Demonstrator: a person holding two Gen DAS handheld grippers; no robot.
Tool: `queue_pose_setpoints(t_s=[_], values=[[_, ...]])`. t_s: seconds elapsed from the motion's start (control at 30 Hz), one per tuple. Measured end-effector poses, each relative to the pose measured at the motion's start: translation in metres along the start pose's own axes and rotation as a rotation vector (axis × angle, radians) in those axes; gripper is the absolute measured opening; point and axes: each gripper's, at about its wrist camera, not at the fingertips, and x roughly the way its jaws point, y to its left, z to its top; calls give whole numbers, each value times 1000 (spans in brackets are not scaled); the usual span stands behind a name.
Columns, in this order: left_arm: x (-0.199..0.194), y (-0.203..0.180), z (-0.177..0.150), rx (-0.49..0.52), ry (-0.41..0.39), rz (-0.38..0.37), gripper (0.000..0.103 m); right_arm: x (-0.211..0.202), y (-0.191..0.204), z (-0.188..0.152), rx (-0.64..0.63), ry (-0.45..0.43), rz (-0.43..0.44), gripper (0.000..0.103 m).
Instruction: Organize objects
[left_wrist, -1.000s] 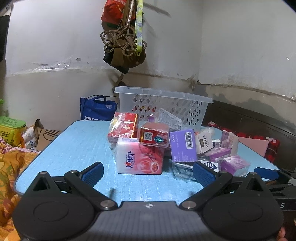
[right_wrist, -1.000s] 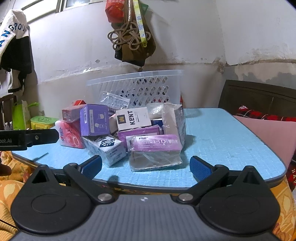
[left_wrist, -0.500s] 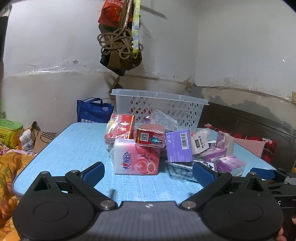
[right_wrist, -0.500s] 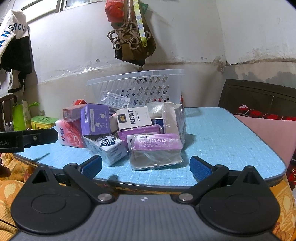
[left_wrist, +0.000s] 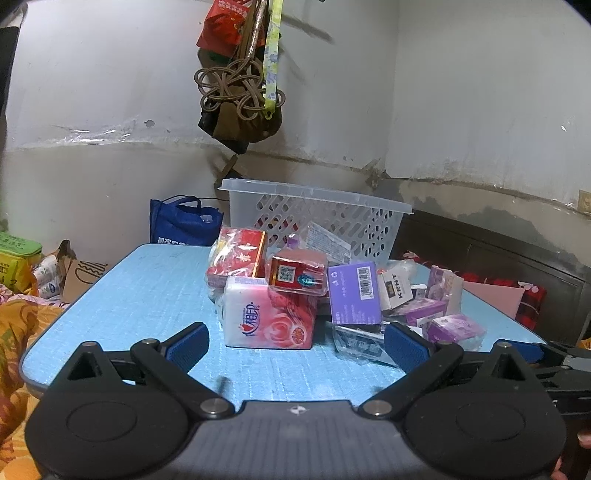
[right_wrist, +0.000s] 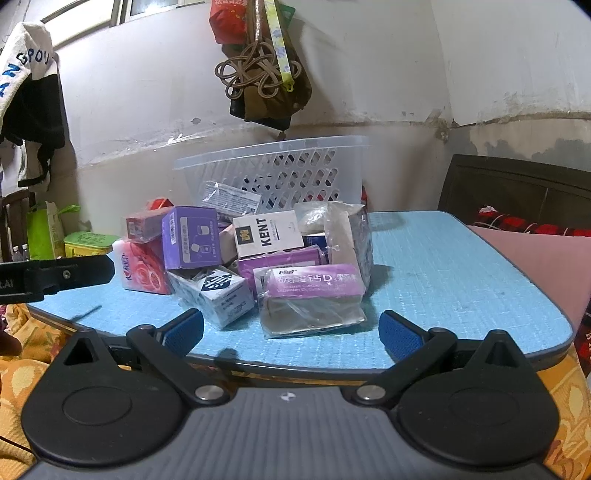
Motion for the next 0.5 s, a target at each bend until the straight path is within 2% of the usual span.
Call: queue_pose_setpoints(t_s=[0.37, 0.5], values=[[1, 2, -2, -15, 6, -12, 101, 1, -2, -1, 5, -1, -1, 103], [1, 3, -2, -21, -4, -10, 100, 0, -7, -1, 24, -12, 33, 103]])
